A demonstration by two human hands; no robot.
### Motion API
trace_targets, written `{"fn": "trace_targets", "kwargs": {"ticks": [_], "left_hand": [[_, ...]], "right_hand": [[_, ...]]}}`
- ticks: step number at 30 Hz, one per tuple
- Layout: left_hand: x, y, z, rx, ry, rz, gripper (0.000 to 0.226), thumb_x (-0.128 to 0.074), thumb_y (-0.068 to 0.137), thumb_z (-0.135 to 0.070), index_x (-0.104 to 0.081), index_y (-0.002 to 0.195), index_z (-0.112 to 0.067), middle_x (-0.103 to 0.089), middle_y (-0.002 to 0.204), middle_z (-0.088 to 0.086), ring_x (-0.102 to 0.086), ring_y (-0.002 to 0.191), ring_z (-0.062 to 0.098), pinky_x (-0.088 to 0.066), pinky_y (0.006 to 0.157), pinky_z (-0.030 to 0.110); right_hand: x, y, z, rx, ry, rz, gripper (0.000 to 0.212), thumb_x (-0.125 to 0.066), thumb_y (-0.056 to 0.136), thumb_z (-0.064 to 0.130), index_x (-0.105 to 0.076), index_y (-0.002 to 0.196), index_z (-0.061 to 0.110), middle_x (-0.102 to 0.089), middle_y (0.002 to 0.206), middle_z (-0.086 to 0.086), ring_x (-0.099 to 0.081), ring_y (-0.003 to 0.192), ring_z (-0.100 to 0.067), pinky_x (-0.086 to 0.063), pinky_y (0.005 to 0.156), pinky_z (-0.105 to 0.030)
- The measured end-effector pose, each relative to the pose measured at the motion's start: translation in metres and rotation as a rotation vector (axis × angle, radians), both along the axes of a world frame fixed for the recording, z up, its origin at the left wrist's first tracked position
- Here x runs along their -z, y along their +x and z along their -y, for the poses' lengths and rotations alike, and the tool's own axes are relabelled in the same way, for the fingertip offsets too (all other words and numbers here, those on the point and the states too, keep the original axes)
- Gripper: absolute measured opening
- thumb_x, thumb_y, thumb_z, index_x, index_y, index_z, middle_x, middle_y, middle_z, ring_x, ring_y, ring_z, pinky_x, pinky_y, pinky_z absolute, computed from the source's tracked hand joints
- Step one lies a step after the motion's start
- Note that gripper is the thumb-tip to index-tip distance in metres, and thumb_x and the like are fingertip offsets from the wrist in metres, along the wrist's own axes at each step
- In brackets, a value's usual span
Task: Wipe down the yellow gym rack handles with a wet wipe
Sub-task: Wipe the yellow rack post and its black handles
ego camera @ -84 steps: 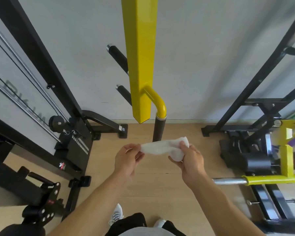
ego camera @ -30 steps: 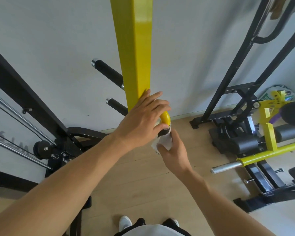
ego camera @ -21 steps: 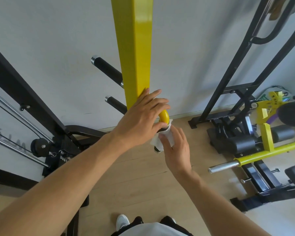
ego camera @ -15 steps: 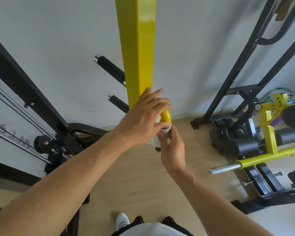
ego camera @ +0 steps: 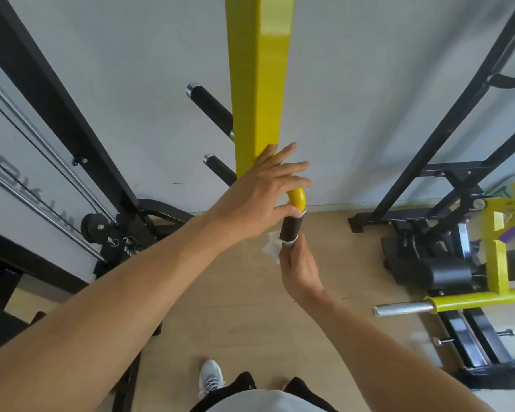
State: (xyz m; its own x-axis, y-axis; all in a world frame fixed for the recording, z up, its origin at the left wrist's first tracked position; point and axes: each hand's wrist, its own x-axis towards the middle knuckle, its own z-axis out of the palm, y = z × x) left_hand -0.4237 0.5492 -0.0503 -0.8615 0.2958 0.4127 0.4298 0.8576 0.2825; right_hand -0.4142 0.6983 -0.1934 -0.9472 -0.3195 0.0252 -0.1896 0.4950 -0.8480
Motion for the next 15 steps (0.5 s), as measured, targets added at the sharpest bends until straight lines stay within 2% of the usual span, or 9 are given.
{"fn": "trace_targets", "kwargs": {"ticks": [4,6,8,11,13,15], "left_hand": [[0.002,0.001,0.000,0.003,0.013,0.002,0.049,-0.073,0.088,-0.035,-0.064,0.134,-0.020,-0.043,0.157,0.002,-0.017,0.155,0.020,0.007,0.124,0.026],[0.003,0.002,-0.002,-0.005,0.013,0.002,0.049,-0.073,0.088,-0.035,-0.064,0.134,-0.021,-0.041,0.159,0.001,-0.015,0.156,0.020,0.005,0.125,0.029],[0.004,0.004,-0.005,-0.015,0.023,0.021,0.049,-0.074,0.087,-0.033,-0.064,0.133,-0.020,-0.040,0.159,0.002,-0.014,0.156,0.020,0.003,0.125,0.032],[0.002,0.006,-0.009,-0.045,0.020,0.044,0.048,-0.074,0.087,-0.032,-0.064,0.132,-0.021,-0.039,0.160,0.002,-0.013,0.156,0.021,0.004,0.124,0.030],[0.000,0.008,-0.010,-0.056,0.026,0.063,0.047,-0.074,0.087,-0.032,-0.064,0.131,-0.021,-0.039,0.160,0.002,-0.013,0.156,0.021,-0.001,0.126,0.036],[-0.002,0.010,-0.010,-0.062,0.042,0.083,0.047,-0.074,0.087,-0.032,-0.064,0.131,-0.020,-0.039,0.160,0.002,-0.013,0.156,0.021,-0.005,0.127,0.040]], "right_hand": [[-0.036,-0.015,0.000,-0.041,-0.211,-0.115,0.019,-0.034,0.096,0.024,-0.040,0.113,0.032,-0.062,0.078,-0.005,-0.061,0.068,-0.025,-0.046,0.056,-0.035],[-0.035,-0.018,0.000,-0.053,-0.247,-0.121,0.012,-0.039,0.101,0.027,-0.041,0.110,0.035,-0.063,0.083,0.002,-0.062,0.070,-0.022,-0.049,0.058,-0.031],[-0.014,-0.012,-0.005,-0.082,-0.152,-0.059,0.010,-0.042,0.104,0.028,-0.042,0.113,0.027,-0.061,0.091,0.006,-0.061,0.078,-0.020,-0.050,0.065,-0.033],[0.010,-0.006,-0.016,-0.167,-0.001,-0.002,0.021,-0.039,0.103,0.018,-0.041,0.122,0.011,-0.061,0.095,-0.002,-0.060,0.080,-0.022,-0.049,0.069,-0.040],[-0.005,-0.012,-0.014,-0.166,-0.080,-0.053,0.020,-0.036,0.099,0.014,-0.042,0.118,0.010,-0.058,0.084,-0.006,-0.055,0.069,-0.021,-0.045,0.060,-0.041],[-0.028,-0.022,-0.008,-0.156,-0.235,-0.103,0.017,-0.035,0.097,0.020,-0.042,0.113,0.018,-0.058,0.077,-0.013,-0.055,0.063,-0.029,-0.044,0.054,-0.044]]}}
